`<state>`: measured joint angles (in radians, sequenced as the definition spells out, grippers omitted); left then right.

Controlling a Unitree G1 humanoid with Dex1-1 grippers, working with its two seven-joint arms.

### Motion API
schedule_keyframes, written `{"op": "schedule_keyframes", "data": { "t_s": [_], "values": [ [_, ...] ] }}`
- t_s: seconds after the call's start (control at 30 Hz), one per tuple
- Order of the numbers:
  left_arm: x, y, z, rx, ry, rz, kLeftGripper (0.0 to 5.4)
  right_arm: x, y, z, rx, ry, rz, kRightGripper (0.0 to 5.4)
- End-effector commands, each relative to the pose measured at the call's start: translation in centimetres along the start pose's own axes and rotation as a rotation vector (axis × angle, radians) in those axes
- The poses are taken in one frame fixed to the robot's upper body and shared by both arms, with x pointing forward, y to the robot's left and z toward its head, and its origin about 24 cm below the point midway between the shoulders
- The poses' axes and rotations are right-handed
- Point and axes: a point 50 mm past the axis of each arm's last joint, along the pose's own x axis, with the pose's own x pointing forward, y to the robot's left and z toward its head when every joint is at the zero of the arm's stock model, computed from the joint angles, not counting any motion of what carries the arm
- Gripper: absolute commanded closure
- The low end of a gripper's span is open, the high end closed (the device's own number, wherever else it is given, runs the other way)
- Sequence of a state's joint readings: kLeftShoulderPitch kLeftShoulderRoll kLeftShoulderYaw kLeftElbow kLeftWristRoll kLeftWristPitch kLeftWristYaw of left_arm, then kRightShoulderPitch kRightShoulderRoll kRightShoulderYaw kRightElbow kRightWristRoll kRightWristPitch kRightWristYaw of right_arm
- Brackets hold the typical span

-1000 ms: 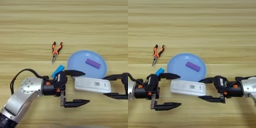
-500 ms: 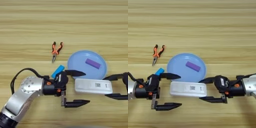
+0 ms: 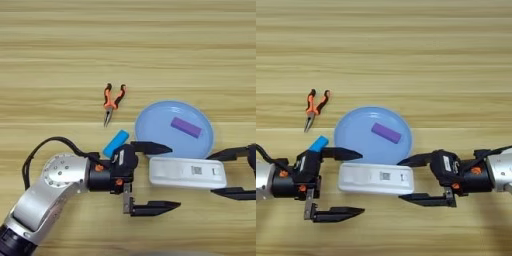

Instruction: Move the objects on the table

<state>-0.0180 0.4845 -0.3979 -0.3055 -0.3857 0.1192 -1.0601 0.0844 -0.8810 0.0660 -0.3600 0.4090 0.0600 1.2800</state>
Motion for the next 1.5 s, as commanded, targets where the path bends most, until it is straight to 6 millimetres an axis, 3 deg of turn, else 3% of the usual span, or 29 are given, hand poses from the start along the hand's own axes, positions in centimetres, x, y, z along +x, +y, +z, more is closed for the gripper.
{"op": "schedule_keyframes", "data": {
  "t_s": [0.03, 0.27, 1.1, 1.5],
  "values": [
    [0.05, 0.12, -0.40, 0.012, 0.032, 0.000, 0.00, -0.32, -0.19, 0.71, -0.026, 0.006, 0.001, 2.48],
    [0.14, 0.11, -0.60, 0.011, 0.036, -0.006, 0.00, -0.34, -0.32, 0.64, -0.025, 0.006, -0.004, 2.48],
    [0.19, 0.15, -0.19, 0.021, 0.006, -0.004, 2.35, 0.28, -0.04, 0.40, 0.000, -0.008, 0.023, 2.48],
    [0.26, 0.28, -0.12, 0.025, -0.004, -0.006, 2.52, 0.43, 0.02, 0.37, 0.015, -0.023, 0.034, 2.48]
  ]
}}
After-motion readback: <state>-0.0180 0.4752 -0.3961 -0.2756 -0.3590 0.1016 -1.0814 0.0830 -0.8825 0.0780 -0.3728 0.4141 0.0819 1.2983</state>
